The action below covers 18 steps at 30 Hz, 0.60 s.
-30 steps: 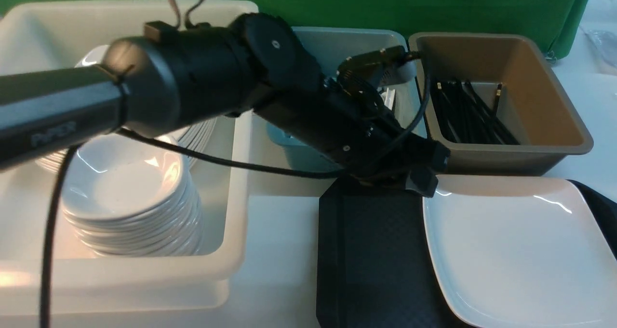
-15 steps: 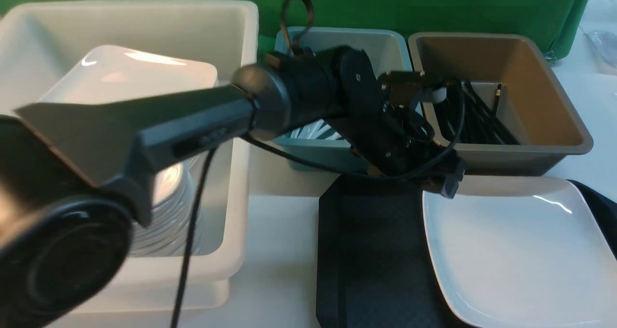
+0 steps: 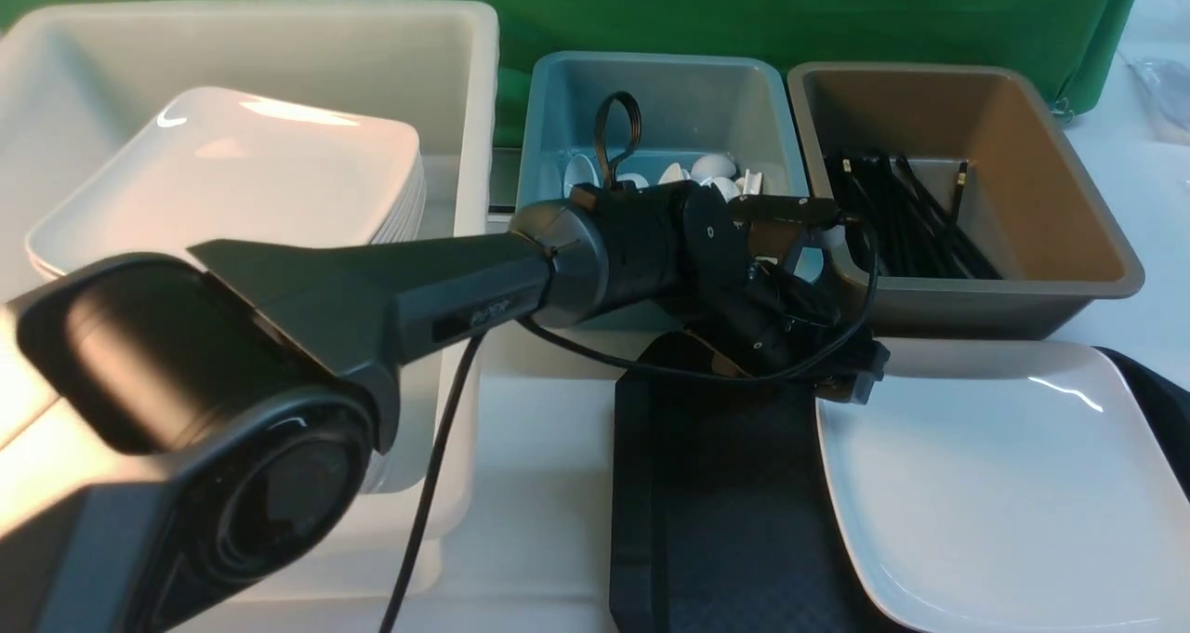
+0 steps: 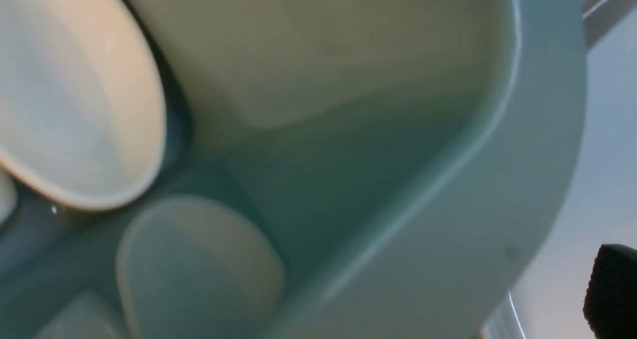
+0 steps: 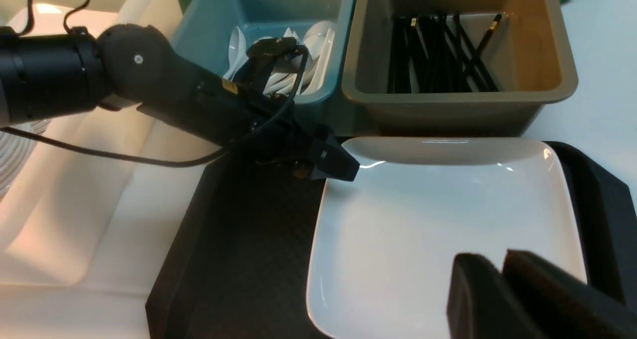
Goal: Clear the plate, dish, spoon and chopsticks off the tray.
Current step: Use the left arm to grab a plate from the dinner plate
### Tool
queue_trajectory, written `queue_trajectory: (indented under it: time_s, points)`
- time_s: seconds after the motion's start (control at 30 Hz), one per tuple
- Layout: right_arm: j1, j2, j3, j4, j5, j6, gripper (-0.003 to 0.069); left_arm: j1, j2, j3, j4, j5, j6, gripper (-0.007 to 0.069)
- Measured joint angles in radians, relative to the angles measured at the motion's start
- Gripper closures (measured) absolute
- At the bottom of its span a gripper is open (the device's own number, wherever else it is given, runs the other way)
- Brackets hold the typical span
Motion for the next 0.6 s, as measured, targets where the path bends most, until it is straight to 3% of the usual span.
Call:
queue_trajectory:
  time_s: [0.3,0.43,0.6]
  points:
    - [0.000,0.014,0.000,0.000,-0.004,-0.001,0.0547,-0.026,0.023,-0.002,-0.003,-0.046,0.031,0.0099]
    - [0.000,0.014,0.000,0.000,-0.004,-0.001,0.0547,-0.028,0.027,-0.002,-0.005,-0.064,0.038,0.0139]
    - [0.000,0.014,0.000,0.000,-0.004,-0.001,0.0547,-0.028,0.030,-0.002,0.006,-0.075,0.045,0.0364]
